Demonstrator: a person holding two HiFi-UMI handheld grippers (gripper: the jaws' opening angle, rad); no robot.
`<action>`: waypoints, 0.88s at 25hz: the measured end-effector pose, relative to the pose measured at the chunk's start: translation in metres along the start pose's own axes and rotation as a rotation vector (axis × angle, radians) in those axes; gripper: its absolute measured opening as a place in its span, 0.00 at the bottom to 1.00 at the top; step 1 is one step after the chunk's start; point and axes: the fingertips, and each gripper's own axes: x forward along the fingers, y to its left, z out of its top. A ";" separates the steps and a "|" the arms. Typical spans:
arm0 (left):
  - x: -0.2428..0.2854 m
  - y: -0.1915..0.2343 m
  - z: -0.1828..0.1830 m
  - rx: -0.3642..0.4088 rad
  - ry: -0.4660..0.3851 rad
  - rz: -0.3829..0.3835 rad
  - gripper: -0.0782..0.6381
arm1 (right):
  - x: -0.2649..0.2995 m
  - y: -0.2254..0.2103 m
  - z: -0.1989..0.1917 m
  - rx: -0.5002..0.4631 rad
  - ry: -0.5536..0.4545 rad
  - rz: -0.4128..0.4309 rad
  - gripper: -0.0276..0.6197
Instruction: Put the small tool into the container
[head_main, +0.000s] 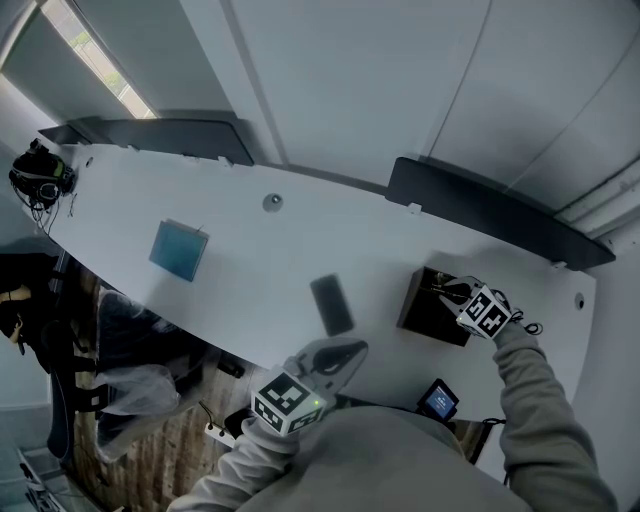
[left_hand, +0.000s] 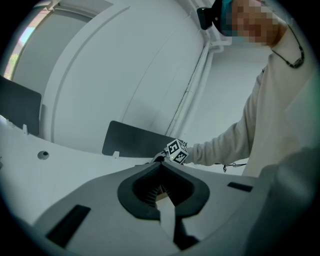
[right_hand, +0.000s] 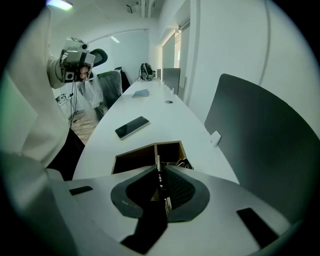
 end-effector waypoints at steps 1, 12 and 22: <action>0.001 0.001 0.000 -0.001 0.001 -0.001 0.11 | 0.000 -0.001 -0.001 0.007 -0.005 0.001 0.11; 0.009 0.000 0.002 0.001 0.004 -0.028 0.11 | 0.000 -0.002 -0.003 0.035 -0.019 -0.012 0.12; 0.010 0.000 -0.002 0.002 0.021 -0.032 0.11 | -0.011 -0.008 -0.006 0.113 -0.060 -0.036 0.25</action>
